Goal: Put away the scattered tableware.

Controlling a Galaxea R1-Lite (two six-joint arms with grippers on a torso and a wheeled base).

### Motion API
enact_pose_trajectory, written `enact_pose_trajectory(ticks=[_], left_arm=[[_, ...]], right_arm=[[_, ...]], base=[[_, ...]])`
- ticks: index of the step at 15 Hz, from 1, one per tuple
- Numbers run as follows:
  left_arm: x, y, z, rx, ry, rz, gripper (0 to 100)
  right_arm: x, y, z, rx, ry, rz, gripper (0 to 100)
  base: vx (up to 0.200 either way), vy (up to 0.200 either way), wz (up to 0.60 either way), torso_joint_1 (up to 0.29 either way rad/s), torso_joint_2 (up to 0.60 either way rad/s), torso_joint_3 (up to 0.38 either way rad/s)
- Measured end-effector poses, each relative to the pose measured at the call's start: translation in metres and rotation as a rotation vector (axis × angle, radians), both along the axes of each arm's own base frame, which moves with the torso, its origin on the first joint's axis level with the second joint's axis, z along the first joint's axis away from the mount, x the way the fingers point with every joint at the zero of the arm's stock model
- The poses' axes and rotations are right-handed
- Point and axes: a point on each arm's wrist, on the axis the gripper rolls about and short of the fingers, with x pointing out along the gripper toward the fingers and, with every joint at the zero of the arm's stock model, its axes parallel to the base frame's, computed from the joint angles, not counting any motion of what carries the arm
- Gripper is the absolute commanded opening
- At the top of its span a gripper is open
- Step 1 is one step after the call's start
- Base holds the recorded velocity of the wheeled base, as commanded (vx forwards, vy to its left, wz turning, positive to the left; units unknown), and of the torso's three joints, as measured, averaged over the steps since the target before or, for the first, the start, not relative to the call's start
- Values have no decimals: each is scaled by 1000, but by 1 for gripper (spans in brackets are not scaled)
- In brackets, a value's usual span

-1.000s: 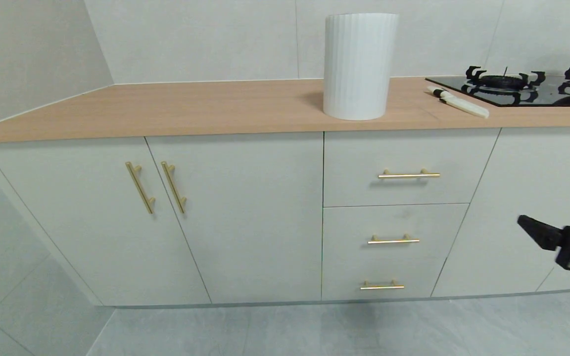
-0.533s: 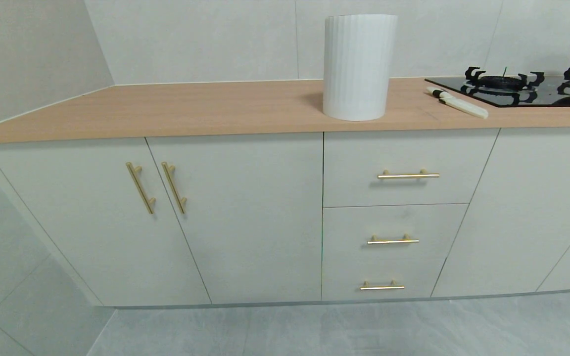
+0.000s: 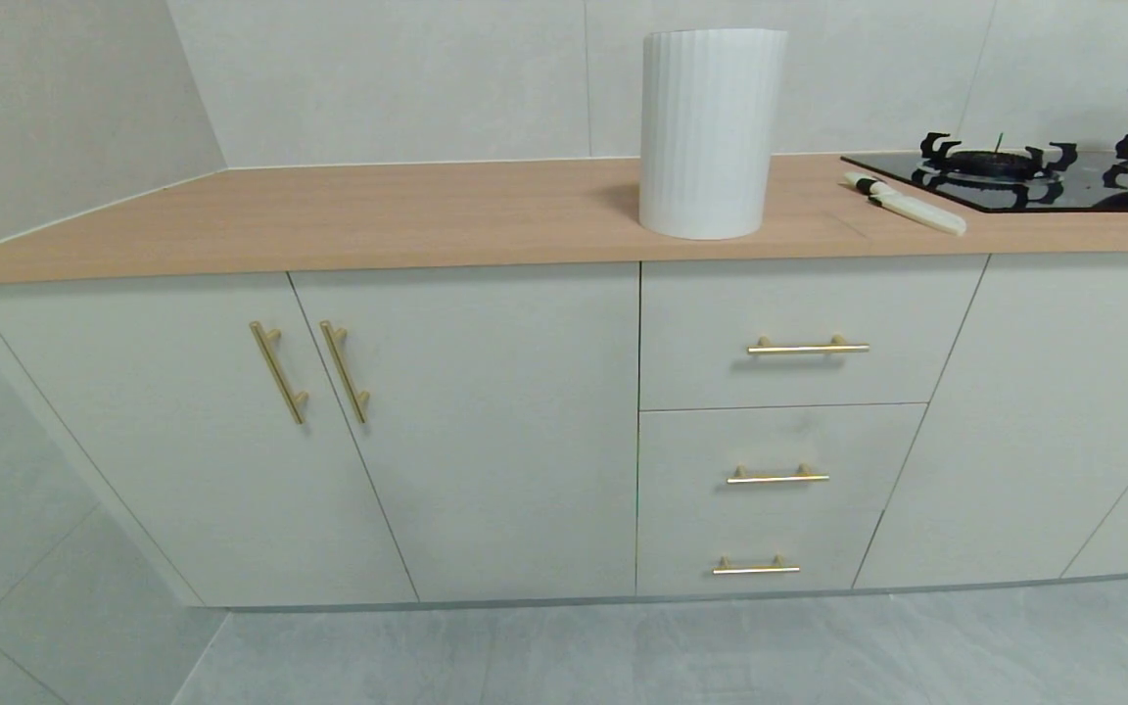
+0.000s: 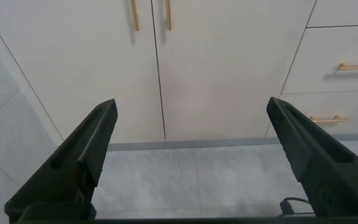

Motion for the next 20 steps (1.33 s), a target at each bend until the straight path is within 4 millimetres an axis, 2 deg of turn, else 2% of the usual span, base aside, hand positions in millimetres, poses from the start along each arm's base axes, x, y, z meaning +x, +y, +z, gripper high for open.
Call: enact_pose_trajectory(ticks=[5, 8, 20], left_arm=[[0, 0, 0, 0, 0, 0, 100], [0, 0, 0, 0, 0, 0, 100], [0, 0, 0, 2, 0, 1, 100]], right_arm=[[20, 4, -43, -11, 25, 163, 100], [22, 5, -55, -9, 97, 225, 100], [23, 5, -56, 12, 101, 228, 100]], base=[[0, 0, 0, 0, 0, 0], [0, 0, 0, 0, 0, 0], [0, 0, 0, 0, 0, 0]])
